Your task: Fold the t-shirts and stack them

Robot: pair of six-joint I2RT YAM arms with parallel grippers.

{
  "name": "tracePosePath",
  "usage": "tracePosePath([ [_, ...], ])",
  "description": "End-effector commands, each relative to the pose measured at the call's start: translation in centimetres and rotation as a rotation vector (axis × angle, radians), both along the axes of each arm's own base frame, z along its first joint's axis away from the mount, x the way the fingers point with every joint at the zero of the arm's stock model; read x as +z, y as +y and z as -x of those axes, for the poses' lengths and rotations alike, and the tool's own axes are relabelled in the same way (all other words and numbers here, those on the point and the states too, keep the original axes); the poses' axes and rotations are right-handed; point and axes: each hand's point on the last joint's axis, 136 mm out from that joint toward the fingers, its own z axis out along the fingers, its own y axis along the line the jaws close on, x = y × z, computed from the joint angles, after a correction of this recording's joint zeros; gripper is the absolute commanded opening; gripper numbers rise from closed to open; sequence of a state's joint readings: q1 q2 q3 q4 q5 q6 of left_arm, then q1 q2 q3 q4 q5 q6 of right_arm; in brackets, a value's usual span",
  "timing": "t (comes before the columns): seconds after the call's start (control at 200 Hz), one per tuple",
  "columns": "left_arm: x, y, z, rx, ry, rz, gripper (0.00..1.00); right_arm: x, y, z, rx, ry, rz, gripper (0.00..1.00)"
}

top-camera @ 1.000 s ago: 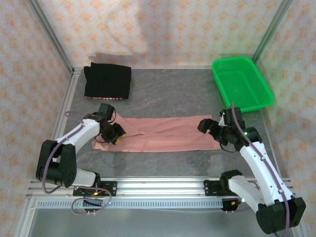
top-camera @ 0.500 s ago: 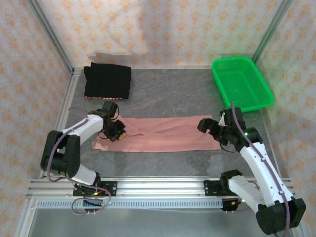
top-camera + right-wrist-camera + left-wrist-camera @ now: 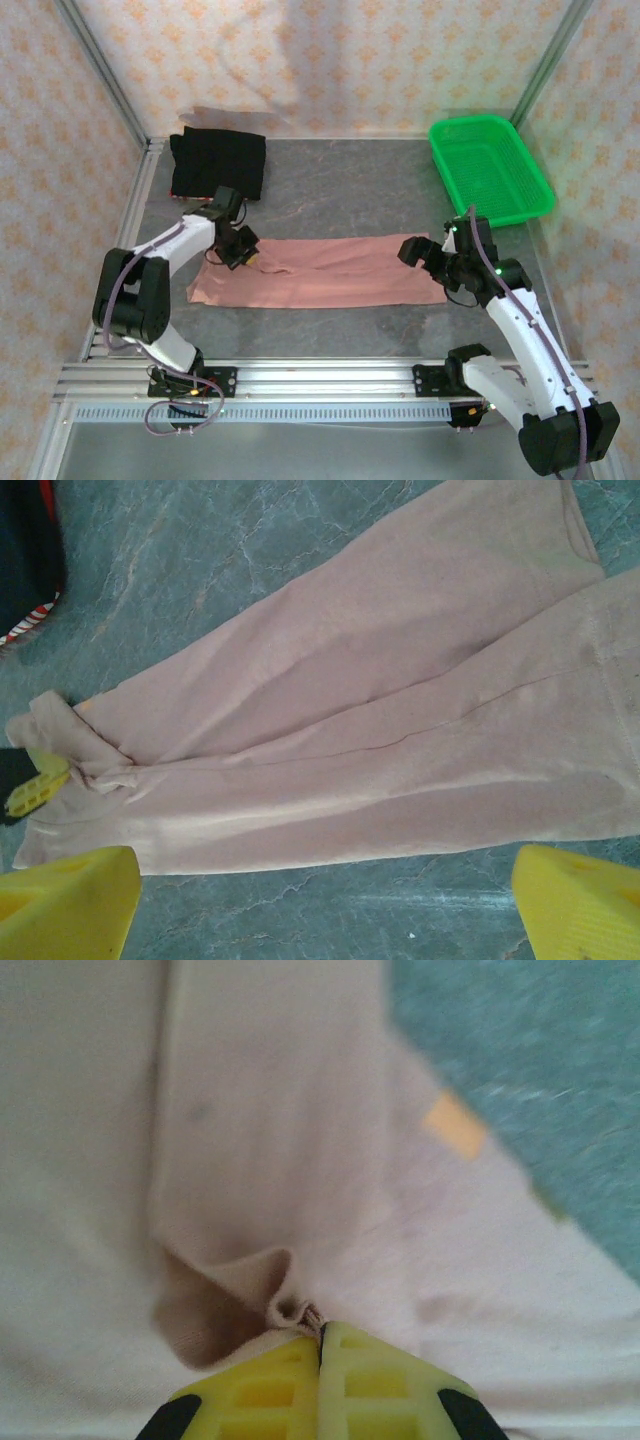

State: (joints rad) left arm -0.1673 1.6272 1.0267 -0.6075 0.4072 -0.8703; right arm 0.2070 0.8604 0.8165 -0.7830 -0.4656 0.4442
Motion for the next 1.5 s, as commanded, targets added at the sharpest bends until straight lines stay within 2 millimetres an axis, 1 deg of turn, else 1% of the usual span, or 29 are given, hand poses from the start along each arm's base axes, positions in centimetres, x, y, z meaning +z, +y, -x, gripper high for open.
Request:
tracePosePath([
  [0.0, 1.1, -0.1, -1.9, -0.035, -0.045, -0.031, 0.00, -0.3, 0.3, 0.0, 0.013, -0.009, -0.003, 0.96],
  [0.09, 1.4, -0.4, -2.9, -0.043, -0.056, -0.031, 0.00, -0.6, 0.4, 0.1, 0.015, 0.002, -0.009, 0.96],
  [0.25, 1.0, -0.9, -4.1, -0.050, -0.056, -0.019, 0.00, -1.0, 0.4, 0.3, 0.016, 0.012, -0.010, 0.96],
  [0.34, 1.3, -1.4, -4.9, -0.055, -0.077, -0.010, 0.00, -1.3, 0.3, 0.4, 0.014, 0.018, -0.006, 0.96],
  [0.42, 1.5, -2.5, -5.6, -0.085, -0.094, 0.006, 0.00, -1.7, 0.3, 0.5, 0.011, 0.028, -0.006, 0.97],
  [0.545, 1.3, -4.0, -6.4, -0.154, -0.090, 0.006, 0.00, -2.2, 0.3, 0.7, 0.008, 0.041, -0.011, 0.97],
  [0.59, 1.1, -4.7, -6.5, -0.180, -0.084, 0.000, 0.00, -2.3, 0.4, 0.7, 0.007, 0.043, -0.014, 0.97],
  [0.686, 0.7, -5.3, -6.8, -0.211, -0.071, -0.017, 0.00, -2.5, 0.3, 0.7, 0.005, 0.048, -0.014, 0.97],
  [0.741, 0.3, -5.4, -6.9, -0.218, -0.064, -0.023, 0.00, -2.6, 0.3, 0.8, 0.004, 0.053, -0.015, 0.97],
  [0.831, 0.2, -5.0, -7.0, -0.207, -0.065, -0.041, 0.01, -2.9, 0.4, 1.0, 0.001, 0.060, -0.021, 0.97],
  [0.866, 0.1, -5.1, -7.2, -0.202, -0.072, -0.037, 0.07, -3.0, 0.4, 1.1, -0.001, 0.064, -0.022, 0.98],
  [0.921, 0.3, -5.4, -7.4, -0.198, -0.086, -0.022, 0.26, -3.3, 0.4, 1.2, -0.004, 0.070, -0.025, 0.99],
  [0.946, 0.6, -5.4, -7.6, -0.194, -0.096, -0.019, 0.31, -3.3, 0.4, 1.2, -0.005, 0.070, -0.026, 1.00],
  [0.976, 1.0, -5.4, -7.7, -0.188, -0.109, -0.018, 0.37, -3.4, 0.4, 1.2, -0.008, 0.073, -0.028, 0.99],
  [0.996, 1.3, -5.4, -7.8, -0.184, -0.119, -0.018, 0.43, -3.5, 0.4, 1.2, -0.010, 0.075, -0.028, 0.99],
  [1.031, 2.1, -5.3, -8.0, -0.174, -0.141, -0.016, 0.54, -3.6, 0.4, 1.2, -0.010, 0.076, -0.033, 0.99],
  [1.071, 3.3, -5.4, -8.2, -0.164, -0.175, -0.009, 0.63, -3.6, 0.5, 1.2, -0.012, 0.076, -0.036, 1.00],
  [1.101, 4.3, -5.4, -8.3, -0.156, -0.200, -0.004, 0.68, -3.7, 0.4, 1.1, -0.018, 0.076, -0.031, 0.99],
  [1.131, 5.4, -5.3, -8.3, -0.148, -0.222, -0.001, 0.70, -3.9, 0.3, 1.1, -0.024, 0.082, -0.027, 0.99],
  [1.186, 7.2, -4.9, -7.9, -0.137, -0.254, -0.005, 0.74, -4.2, 0.3, 1.0, -0.028, 0.095, -0.021, 0.99],
  [1.236, 8.4, -4.4, -6.9, -0.128, -0.270, -0.020, 0.77, -4.4, 0.5, 0.8, -0.020, 0.102, -0.017, 0.99],
  [1.296, 8.9, -3.2, -5.1, -0.123, -0.254, -0.059, 0.78, -4.7, 0.8, 0.2, -0.021, 0.102, 0.002, 1.00],
  [1.346, 8.5, -1.8, -2.9, -0.117, -0.209, -0.118, 0.78, -5.0, 0.9, -0.5, -0.029, 0.108, 0.022, 1.00],
  [1.406, 6.9, 0.1, 0.1, -0.116, -0.145, -0.189, 0.76, -5.7, 0.9, -1.5, -0.039, 0.129, 0.063, 1.00],
  [1.451, 5.5, 1.1, 2.2, -0.111, -0.101, -0.224, 0.72, -6.5, 0.8, -2.1, -0.048, 0.154, 0.105, 0.99],
  [1.496, 3.8, 1.9, 3.9, -0.106, -0.058, -0.243, 0.64, -7.3, 0.7, -2.9, -0.055, 0.172, 0.145, 0.96],
])
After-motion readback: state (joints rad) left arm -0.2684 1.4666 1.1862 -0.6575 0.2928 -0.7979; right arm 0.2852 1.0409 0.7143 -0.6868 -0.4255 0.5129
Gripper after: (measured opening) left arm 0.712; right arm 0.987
